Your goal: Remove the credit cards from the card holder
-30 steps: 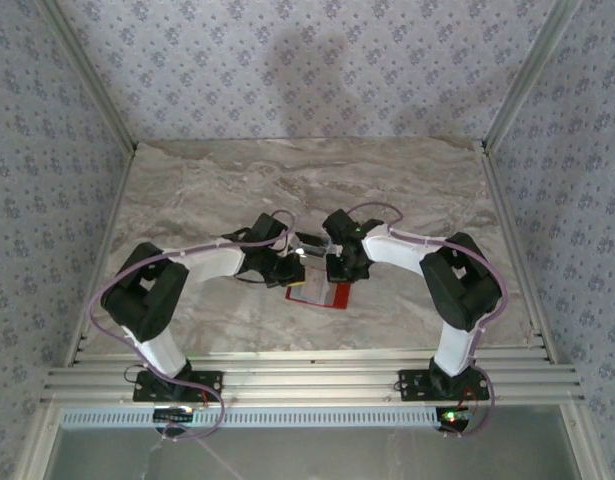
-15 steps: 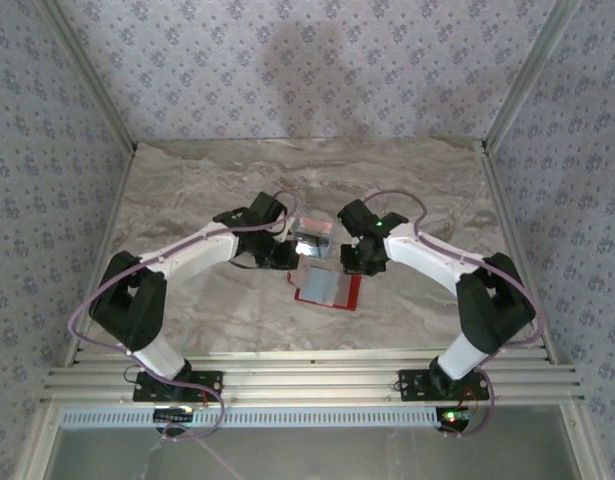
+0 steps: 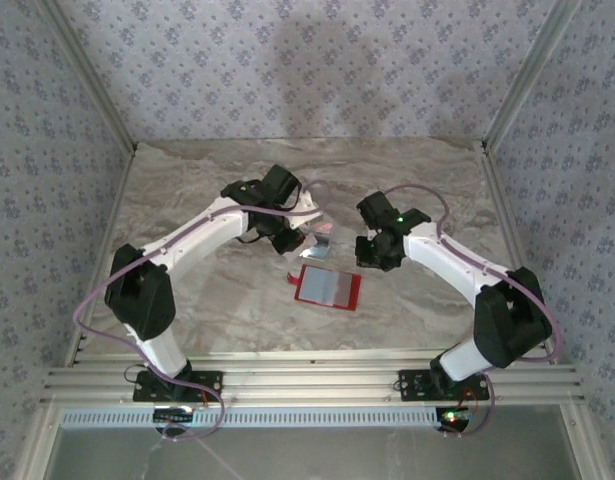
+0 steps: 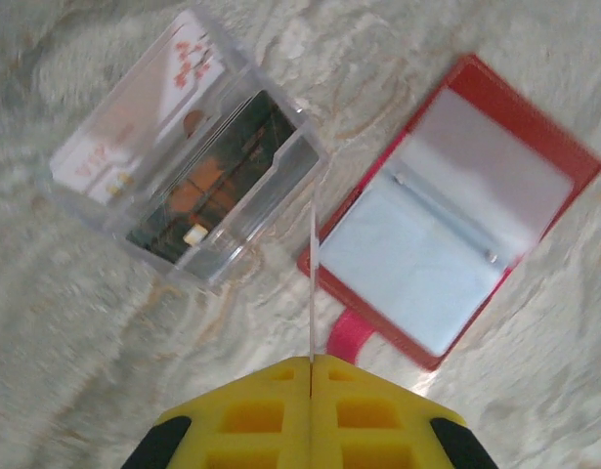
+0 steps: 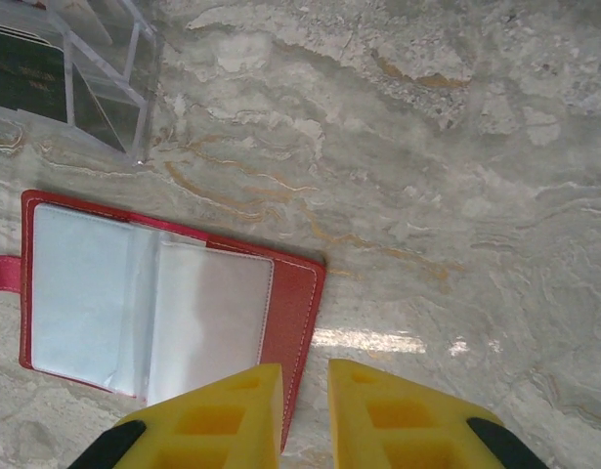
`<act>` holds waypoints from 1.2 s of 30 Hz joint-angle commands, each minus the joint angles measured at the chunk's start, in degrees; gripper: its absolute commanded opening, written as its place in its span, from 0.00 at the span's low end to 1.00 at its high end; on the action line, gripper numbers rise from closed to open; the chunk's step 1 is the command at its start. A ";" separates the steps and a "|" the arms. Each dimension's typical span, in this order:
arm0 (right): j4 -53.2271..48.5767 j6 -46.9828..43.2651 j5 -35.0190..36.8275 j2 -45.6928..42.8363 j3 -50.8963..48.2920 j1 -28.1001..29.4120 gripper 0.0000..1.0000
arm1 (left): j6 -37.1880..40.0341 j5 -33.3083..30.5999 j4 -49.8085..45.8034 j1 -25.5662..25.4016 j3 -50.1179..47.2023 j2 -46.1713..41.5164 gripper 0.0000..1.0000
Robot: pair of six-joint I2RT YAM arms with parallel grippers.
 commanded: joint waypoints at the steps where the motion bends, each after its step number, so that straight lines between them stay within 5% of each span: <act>1: -1.81 -1.10 -0.22 -1.68 -1.03 -0.64 0.20 | 19.94 -0.71 -5.28 -0.48 4.91 2.88 0.00; 6: -1.99 -1.49 -0.56 -2.01 -1.50 -1.34 0.20 | 32.39 -5.87 -9.04 -0.34 12.35 8.84 0.00; 12: -2.41 -1.88 -0.84 -2.68 -2.12 -2.29 0.20 | 38.79 -8.59 -8.43 -0.17 18.58 13.90 0.00; 36: -1.42 -3.40 -3.29 -3.07 -4.25 -6.32 0.20 | 43.29 -6.13 -9.08 0.27 29.48 25.31 0.00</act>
